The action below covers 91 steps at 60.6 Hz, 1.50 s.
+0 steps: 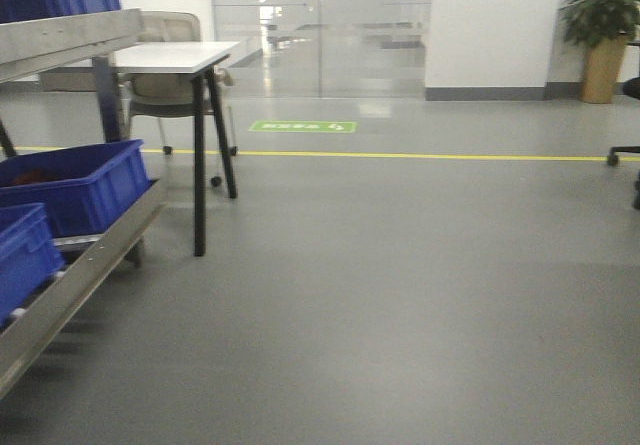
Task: Grab orange capacitor from left shelf to right conveyor
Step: 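Drive the base away from the shelf across the floor, holding the capacitor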
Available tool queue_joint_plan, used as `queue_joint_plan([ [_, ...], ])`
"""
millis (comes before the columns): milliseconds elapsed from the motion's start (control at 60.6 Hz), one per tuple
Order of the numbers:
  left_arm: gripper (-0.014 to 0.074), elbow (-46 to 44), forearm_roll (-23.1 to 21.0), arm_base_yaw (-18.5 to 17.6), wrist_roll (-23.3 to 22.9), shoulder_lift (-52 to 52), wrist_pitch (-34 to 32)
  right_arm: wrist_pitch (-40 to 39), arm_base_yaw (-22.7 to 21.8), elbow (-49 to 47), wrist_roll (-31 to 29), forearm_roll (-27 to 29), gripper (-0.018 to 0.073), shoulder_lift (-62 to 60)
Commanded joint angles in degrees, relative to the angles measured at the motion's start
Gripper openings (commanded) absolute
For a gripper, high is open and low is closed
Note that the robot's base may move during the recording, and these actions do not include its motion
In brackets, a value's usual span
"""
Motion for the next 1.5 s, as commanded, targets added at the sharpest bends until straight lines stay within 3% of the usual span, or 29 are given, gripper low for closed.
queue_joint_plan([
  [0, -0.0127, -0.2, -0.1, -0.2, -0.1, -0.6, -5.0, -5.0, -0.2, -1.6, -0.5, -0.8, 0.0099, 0.5],
  [1485, -0.0127, -0.2, -0.1, 0.7, -0.1, -0.7, -5.0, -5.0, -0.2, -1.6, -0.5, -0.8, 0.0099, 0.5],
])
